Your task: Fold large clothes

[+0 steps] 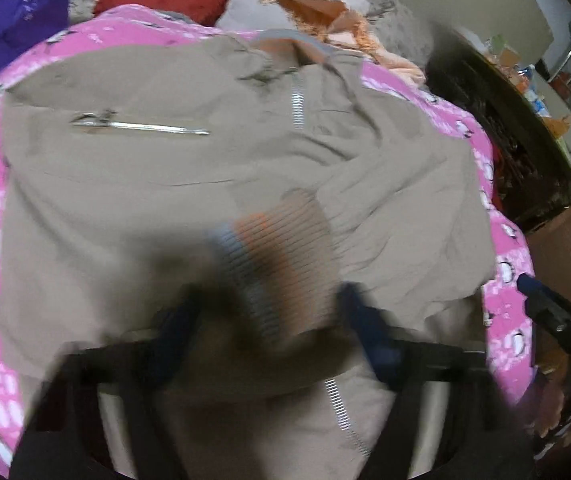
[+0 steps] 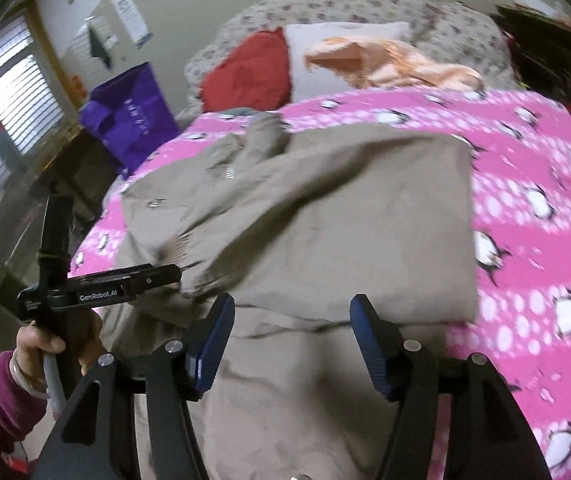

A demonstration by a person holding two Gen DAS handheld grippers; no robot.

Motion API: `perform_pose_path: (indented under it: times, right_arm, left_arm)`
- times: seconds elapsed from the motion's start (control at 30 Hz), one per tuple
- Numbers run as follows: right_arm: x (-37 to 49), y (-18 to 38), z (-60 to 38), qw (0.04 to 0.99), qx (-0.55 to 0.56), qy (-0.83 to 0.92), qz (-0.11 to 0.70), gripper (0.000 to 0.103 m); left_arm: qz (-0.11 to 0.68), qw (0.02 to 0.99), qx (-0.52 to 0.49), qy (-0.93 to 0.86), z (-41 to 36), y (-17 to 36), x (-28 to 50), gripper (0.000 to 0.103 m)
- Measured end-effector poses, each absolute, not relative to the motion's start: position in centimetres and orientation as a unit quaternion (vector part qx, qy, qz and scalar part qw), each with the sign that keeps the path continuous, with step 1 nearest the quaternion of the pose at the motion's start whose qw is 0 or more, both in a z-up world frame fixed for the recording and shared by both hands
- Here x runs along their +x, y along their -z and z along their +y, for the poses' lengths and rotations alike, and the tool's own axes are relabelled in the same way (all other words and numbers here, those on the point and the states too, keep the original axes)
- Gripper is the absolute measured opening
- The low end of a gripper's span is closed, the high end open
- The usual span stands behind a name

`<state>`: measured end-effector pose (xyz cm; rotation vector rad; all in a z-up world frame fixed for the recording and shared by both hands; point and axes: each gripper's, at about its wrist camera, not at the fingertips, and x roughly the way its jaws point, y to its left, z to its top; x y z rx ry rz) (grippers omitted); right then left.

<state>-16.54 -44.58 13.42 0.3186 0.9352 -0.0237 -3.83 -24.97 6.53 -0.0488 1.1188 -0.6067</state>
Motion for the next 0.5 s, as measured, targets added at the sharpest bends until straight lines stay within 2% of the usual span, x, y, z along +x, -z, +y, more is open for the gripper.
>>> perform_pose_path:
  times: [0.03,0.1,0.33,0.43,0.5]
  right_arm:
    - [-16.8,-13.5,-45.0,0.88,0.154,0.016,0.45,0.063]
    - [-17.1,-13.6,-45.9,0.879,0.159,0.027,0.449,0.063]
    - [-17.8,-14.1,-48.5,0.881,0.18,0.06,0.434,0.066]
    - [-17.7,-13.9,-49.1,0.878,0.194,0.065,0.433,0.069]
    - [-17.4,-13.6,-49.2,0.876,0.198,0.072,0.435,0.072]
  left_arm:
    - [0.521,0.807,-0.011,0.279,-25.4,-6.8,-3.9,0.011]
    - [0.505,0.815,-0.004,0.283,-25.7,-8.0,-4.0,0.006]
    - [0.445,0.838,-0.077,0.307,-20.4,-16.3,-1.7,0.004]
    - [0.451,0.847,-0.083,0.268,-17.5,-16.6,-0.1,0.004]
    - [0.472,0.849,-0.079,0.227,-15.6,-14.9,0.7,0.004]
